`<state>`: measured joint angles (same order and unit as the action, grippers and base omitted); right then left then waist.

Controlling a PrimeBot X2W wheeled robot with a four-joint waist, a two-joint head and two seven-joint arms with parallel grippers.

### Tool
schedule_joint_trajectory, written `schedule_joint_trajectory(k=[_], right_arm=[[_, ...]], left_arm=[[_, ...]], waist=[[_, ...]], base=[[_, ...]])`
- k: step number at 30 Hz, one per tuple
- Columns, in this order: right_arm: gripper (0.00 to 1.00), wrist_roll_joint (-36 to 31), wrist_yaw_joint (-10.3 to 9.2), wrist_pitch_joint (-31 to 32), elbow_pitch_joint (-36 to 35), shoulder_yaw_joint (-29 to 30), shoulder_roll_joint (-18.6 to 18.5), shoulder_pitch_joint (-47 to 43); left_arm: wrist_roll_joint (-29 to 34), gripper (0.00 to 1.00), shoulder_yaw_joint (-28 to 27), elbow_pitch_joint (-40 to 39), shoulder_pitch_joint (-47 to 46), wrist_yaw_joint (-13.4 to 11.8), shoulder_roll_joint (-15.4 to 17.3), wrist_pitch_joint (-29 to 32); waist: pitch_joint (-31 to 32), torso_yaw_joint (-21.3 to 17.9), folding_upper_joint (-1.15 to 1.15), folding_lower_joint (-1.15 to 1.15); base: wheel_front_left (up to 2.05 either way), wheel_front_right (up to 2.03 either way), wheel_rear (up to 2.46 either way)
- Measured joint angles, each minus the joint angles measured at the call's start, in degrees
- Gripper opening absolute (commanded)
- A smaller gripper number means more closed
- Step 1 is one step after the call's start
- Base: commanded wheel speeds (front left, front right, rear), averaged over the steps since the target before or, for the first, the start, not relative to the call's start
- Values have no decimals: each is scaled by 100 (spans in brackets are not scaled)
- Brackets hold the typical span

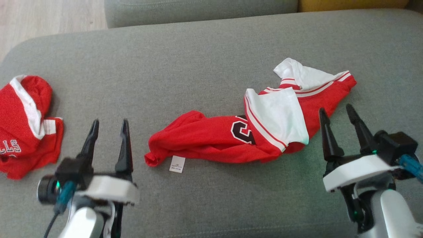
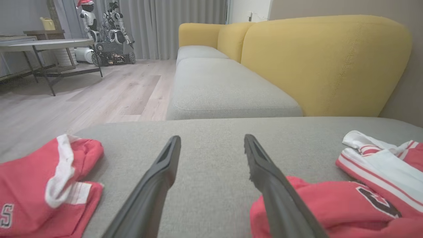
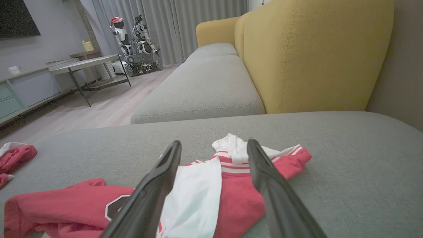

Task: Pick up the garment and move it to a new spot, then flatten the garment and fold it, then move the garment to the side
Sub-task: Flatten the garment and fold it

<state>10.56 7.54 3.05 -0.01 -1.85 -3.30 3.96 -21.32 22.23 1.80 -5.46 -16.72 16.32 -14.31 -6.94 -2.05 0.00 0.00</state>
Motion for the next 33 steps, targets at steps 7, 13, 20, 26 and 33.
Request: schedule_joint_trajectory(k=[7, 13, 20, 26, 33], right_arm=[[100, -57, 0, 51, -60, -158, -90, -126], [100, -107, 0, 99, -143, -241, -92, -130], [100, -107, 0, 100, -176, -283, -93, -132], [100, -105, 0, 100, -176, -285, -93, -132], [100, -105, 0, 100, -176, -291, -93, -131]], left_arm=[[108, 100, -86, -189, 728, -80, 49, 1], [108, 100, -90, -204, 822, -94, 53, 1], [100, 100, -90, -147, 849, -92, 51, 1], [37, 100, -80, -75, 847, -42, 36, 1], [40, 100, -23, 19, 814, -32, 0, 2]], waist=[[173, 19, 0, 0], [227, 22, 0, 0], [215, 21, 0, 0], [202, 29, 0, 0], [152, 25, 0, 0]], base=[[0, 0, 0], [0, 0, 0], [0, 0, 0], [0, 0, 0], [0, 0, 0]])
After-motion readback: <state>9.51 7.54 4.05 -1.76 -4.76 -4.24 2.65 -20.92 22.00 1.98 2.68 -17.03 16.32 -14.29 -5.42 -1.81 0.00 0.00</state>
